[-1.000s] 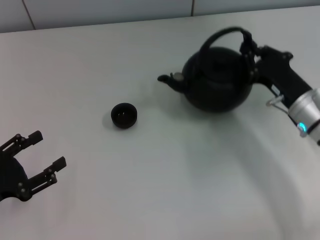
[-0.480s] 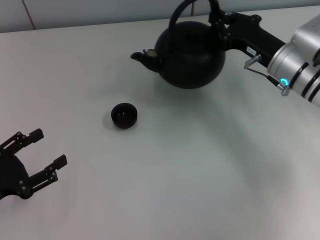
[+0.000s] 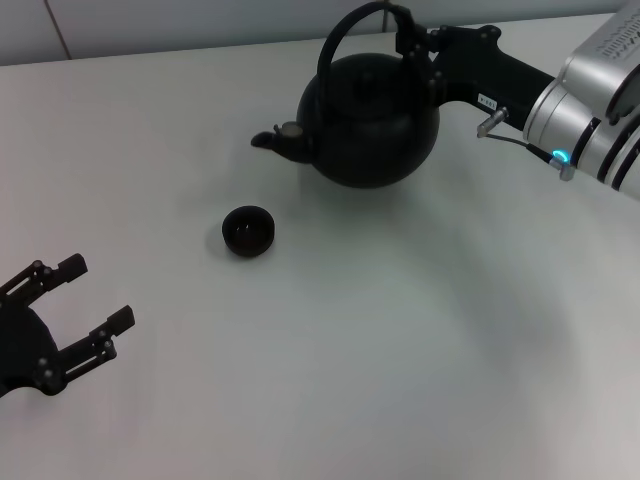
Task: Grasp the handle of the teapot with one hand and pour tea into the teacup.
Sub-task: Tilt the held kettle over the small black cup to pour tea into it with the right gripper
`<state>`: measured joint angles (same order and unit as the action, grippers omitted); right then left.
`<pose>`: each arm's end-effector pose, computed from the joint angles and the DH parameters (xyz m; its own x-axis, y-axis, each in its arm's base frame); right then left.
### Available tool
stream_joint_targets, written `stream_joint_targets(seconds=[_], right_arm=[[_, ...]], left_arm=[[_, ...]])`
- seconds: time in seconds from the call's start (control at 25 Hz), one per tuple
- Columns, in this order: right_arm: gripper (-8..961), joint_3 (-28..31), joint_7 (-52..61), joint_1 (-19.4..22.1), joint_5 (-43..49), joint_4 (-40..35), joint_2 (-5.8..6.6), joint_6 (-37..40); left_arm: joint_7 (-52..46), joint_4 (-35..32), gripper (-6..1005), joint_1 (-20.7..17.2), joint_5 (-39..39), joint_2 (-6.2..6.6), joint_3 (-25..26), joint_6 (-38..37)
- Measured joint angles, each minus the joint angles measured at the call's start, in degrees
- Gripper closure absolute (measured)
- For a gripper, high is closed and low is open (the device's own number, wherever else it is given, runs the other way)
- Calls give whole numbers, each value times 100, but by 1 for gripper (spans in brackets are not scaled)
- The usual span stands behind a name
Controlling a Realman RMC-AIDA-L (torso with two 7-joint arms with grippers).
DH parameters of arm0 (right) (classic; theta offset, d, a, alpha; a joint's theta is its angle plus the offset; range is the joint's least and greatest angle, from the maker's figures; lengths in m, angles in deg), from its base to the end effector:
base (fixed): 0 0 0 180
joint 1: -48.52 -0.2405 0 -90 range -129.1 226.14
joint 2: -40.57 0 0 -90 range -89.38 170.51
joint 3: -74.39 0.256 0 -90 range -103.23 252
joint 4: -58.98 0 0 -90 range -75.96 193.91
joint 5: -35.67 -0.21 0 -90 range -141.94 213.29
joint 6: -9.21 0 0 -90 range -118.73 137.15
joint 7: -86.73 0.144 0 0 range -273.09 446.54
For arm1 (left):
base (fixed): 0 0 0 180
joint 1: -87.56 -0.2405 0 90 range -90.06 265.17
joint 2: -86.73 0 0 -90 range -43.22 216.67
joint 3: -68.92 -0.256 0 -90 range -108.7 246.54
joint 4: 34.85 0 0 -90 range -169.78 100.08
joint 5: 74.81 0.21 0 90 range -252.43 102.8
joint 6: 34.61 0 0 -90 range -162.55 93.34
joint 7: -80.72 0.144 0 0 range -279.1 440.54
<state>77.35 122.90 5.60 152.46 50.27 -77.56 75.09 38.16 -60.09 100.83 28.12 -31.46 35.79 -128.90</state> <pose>0.2583 0.4014 -0.0201 0.7789 -0.0216 -0.6268 -0.5068 -0.6104 -0.6087 -0.3384 0.2316 0.0018 0.7825 0.0647 0.6193 0.4105 -0.8014 -0.4350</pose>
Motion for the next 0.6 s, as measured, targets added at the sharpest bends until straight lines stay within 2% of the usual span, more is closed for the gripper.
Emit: stream_joint_targets(seconds=[0.16, 0.6], right_arm=[[873, -342, -99, -47, -32, -215, -17, 62], [874, -600, -1180, -246, -32, -328, -26, 174]], left_arm=[[2, 12, 207, 0, -3, -7, 0, 11], [-10, 55, 206, -1, -50, -11, 0, 35]])
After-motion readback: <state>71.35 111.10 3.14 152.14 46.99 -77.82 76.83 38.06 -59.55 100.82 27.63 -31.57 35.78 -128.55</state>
